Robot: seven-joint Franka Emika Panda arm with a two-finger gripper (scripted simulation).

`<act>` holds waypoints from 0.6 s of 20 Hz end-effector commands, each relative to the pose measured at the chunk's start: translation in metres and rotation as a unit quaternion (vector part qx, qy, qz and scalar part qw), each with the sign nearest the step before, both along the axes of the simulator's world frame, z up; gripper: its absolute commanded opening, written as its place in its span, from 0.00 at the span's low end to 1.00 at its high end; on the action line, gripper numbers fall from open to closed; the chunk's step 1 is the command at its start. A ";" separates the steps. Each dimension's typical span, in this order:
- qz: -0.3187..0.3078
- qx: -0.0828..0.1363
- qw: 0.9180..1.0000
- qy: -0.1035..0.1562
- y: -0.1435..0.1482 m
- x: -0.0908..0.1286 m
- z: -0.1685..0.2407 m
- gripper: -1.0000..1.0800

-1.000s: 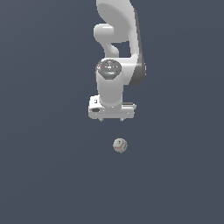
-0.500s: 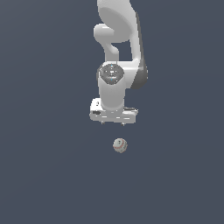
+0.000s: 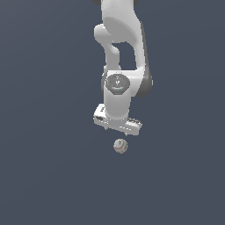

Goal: Pick up the object and move it to a goal position.

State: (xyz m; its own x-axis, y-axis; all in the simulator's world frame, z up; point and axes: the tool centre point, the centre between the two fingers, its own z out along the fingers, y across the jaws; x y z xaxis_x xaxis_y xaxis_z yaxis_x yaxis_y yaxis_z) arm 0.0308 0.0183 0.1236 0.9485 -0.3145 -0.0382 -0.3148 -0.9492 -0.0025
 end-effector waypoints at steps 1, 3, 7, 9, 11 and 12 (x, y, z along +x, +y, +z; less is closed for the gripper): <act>-0.031 -0.002 1.000 -0.003 0.004 0.008 -0.005 0.96; -0.055 -0.004 0.998 -0.005 0.008 0.015 -0.009 0.96; -0.095 -0.006 0.995 -0.010 0.014 0.025 -0.015 0.96; -0.111 -0.007 0.994 -0.011 0.017 0.029 -0.018 0.96; -0.124 -0.008 0.992 -0.013 0.019 0.033 -0.020 0.96; -0.130 -0.008 0.991 -0.013 0.020 0.034 -0.021 0.96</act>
